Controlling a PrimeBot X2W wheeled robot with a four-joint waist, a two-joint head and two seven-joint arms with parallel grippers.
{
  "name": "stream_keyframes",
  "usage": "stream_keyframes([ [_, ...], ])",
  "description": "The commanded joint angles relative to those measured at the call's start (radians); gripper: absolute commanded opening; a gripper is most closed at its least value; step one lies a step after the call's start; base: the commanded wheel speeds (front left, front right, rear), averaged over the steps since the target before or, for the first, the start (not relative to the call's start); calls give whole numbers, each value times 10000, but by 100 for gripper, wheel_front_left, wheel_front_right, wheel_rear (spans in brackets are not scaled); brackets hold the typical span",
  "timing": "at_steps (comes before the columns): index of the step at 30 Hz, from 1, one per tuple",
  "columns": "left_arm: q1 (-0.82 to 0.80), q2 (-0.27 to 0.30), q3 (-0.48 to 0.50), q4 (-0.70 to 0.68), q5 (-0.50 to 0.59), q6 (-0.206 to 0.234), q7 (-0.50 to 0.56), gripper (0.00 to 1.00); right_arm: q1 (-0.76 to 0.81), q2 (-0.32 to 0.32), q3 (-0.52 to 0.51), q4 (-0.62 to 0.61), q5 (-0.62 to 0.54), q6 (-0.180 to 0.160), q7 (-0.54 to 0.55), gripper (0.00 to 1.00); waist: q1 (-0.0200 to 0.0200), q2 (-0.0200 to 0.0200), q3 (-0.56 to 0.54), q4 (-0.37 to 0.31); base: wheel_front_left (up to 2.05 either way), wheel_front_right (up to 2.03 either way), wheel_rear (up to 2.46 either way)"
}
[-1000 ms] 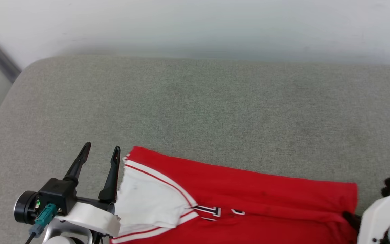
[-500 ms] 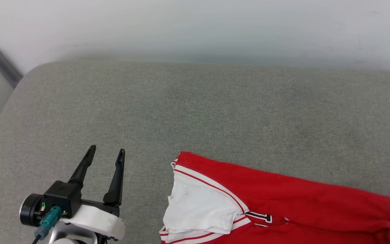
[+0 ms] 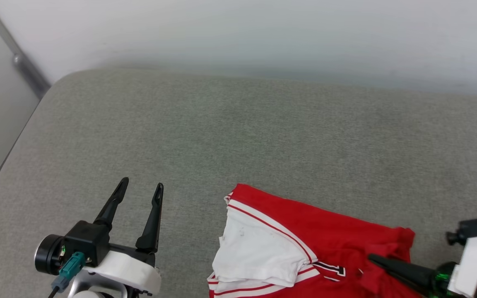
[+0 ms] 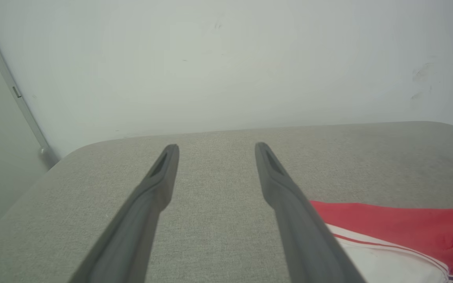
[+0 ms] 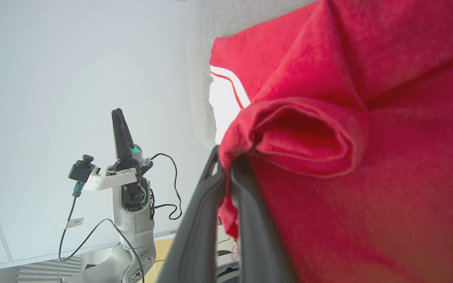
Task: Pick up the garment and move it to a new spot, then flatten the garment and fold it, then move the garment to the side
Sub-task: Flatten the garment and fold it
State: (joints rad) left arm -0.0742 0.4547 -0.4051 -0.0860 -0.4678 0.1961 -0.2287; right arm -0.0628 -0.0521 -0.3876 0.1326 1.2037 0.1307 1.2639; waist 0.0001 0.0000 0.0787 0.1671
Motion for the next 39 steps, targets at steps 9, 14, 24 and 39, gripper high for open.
stream_keyframes([
  [9,-486,-230,-261,145,81,-243,-92,100,-863,25,2820,574,1569,0,-1606,0,-1,0,377,807,0,0,0],
  [14,-739,-399,-278,309,58,-376,-194,100,-1583,25,4323,981,1704,0,-2458,0,-1,0,702,1056,0,0,0],
  [24,-1168,-718,-220,562,143,-636,-319,100,-2783,15,6087,1909,911,0,-4556,0,-1,0,1401,1195,0,0,0],
  [39,-1136,-904,-24,897,340,-856,-379,100,-3038,-897,8029,1001,-1595,0,-6836,100,-1,0,1106,603,0,0,0],
])
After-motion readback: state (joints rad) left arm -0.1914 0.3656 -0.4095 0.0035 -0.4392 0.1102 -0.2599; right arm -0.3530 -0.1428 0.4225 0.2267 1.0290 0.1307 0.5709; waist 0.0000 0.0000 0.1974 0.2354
